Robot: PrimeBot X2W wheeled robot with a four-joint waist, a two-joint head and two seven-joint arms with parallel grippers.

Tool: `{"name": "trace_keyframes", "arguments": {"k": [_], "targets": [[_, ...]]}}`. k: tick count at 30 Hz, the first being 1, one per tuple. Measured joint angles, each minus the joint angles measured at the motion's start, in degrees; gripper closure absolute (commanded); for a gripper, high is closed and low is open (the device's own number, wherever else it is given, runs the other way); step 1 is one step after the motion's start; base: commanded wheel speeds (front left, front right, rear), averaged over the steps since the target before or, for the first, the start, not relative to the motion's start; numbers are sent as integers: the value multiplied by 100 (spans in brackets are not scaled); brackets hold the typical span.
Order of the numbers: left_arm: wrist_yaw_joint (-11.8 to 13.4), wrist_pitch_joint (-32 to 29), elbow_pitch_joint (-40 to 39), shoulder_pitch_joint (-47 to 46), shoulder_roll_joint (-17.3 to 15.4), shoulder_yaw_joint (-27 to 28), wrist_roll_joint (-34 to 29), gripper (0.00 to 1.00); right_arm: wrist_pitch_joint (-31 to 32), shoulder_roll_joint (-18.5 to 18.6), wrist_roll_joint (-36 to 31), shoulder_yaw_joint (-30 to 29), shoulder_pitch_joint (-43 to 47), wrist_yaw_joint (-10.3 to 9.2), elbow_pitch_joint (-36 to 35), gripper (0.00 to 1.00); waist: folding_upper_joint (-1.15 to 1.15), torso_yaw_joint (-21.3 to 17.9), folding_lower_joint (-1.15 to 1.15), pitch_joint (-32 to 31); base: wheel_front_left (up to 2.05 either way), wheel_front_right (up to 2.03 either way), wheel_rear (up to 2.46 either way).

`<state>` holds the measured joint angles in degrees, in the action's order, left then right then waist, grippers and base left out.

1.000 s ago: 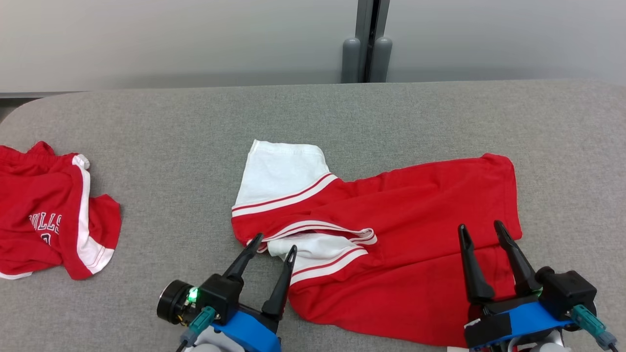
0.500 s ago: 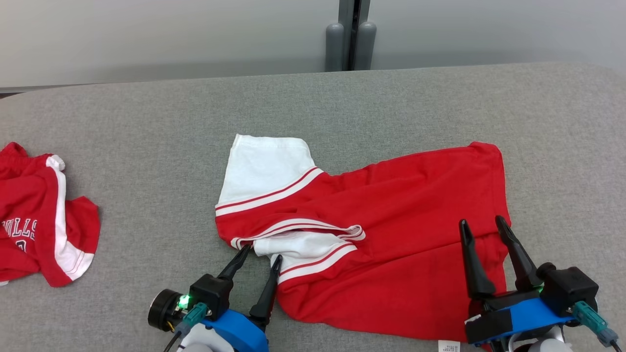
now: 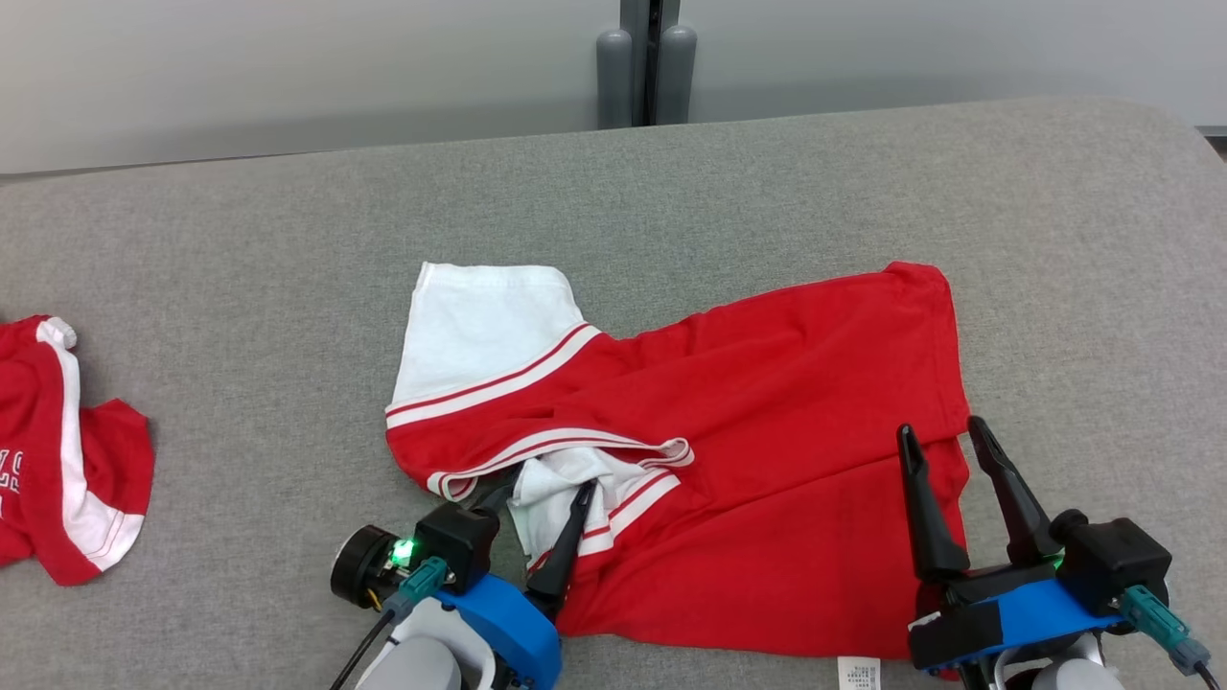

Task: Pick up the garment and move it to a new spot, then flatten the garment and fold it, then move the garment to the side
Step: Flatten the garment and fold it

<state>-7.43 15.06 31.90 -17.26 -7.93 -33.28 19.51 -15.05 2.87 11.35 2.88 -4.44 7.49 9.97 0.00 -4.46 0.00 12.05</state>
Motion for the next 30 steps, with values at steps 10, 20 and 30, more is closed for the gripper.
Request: {"name": "trace_keyframes", "arguments": {"k": [10,20,30], "targets": [[0,0,-19,-61,10,-41,156,100,0,0,41,-66,49,0,-4,0,0,42,0,-90,0,0,0],[4,0,-1087,691,-43,977,-68,100,-1,1,90,-136,211,0,51,0,0,476,0,-343,0,0,0],[109,0,-1614,1976,79,1802,-168,100,0,-1,100,-144,349,0,200,0,0,956,0,-595,0,0,0]]}}
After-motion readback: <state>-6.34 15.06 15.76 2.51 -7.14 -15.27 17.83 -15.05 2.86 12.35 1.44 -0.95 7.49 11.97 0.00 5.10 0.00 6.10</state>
